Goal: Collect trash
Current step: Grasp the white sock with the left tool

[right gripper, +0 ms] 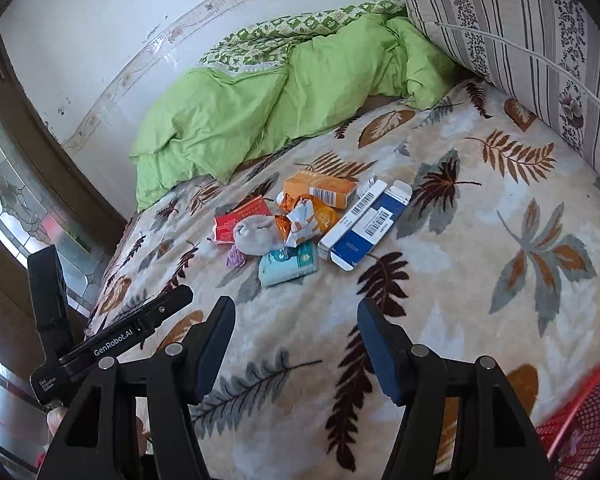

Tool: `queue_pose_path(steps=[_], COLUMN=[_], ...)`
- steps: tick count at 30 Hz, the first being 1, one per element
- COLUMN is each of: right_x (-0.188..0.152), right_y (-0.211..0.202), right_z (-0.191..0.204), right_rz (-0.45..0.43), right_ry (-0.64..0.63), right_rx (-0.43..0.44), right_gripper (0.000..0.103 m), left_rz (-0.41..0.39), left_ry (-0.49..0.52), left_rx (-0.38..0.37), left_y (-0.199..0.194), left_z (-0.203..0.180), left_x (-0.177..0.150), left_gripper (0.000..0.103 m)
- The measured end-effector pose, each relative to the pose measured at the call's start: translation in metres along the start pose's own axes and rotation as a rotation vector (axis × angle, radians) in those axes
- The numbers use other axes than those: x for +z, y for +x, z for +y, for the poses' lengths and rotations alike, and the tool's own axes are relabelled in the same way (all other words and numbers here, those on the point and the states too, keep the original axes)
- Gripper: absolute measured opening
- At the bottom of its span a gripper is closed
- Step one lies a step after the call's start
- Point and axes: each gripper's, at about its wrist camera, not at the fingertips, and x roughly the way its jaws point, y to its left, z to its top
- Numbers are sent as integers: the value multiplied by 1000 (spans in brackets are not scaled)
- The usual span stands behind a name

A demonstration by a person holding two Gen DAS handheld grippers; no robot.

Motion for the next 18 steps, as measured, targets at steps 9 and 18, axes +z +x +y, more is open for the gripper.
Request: queue_pose_path(steps=[9,18], right_x=[-10,3], right_y=[34,46], right_z=[-6,-19], right_rz=[-15,0], right_ry=[-43,0], right_rx=[-65,-54], right_gripper=[67,67], left_rz=[31,13], left_ry=[-8,-6], left_rx=[67,27], left_y=[95,121], left_z=[1,3], left_x=[39,49], left_gripper=[70,26])
